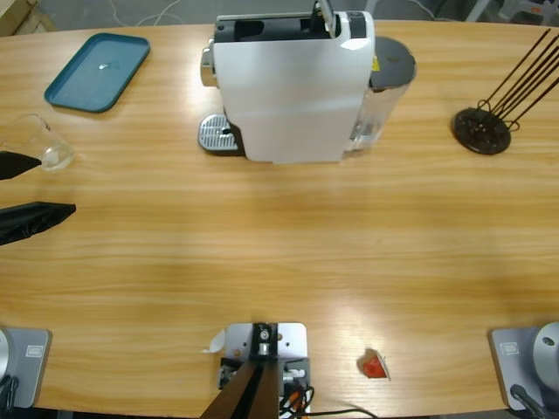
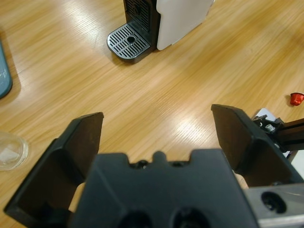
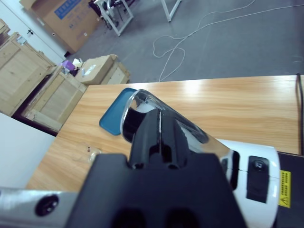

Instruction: Pour coffee

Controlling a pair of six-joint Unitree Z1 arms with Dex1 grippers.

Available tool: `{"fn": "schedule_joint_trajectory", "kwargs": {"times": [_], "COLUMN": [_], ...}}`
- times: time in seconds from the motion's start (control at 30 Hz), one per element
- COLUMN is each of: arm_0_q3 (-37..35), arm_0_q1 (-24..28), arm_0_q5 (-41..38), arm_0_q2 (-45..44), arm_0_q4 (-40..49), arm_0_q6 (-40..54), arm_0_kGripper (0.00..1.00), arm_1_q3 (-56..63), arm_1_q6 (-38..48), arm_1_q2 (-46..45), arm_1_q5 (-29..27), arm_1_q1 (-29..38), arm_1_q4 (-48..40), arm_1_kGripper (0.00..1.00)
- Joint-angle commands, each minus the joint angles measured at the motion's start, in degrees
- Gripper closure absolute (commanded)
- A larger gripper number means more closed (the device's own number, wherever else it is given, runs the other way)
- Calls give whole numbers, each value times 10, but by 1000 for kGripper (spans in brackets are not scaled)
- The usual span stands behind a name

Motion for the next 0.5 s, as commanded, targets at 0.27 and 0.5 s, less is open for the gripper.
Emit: {"fn": "schedule_joint_trajectory", "kwargs": {"times": [0.27, 0.5], "arm_0_q3": [28, 28], "arm_0_q1": [6, 6], "arm_0_q5": [1, 2], "arm_0_q2": [-12, -11], "arm_0_q4": [4, 4], "arm_0_q6": [13, 13], "arm_0_kGripper": [6, 7], "arm_1_q3": [-3, -4], "arm_1_q6": [12, 65], "arm_1_q2": [134, 211], "arm_1_q5": [53, 139], "arm_1_q1": [26, 28], "arm_1_q4": [-34, 14], "arm_1_kGripper": [1000, 1000]}}
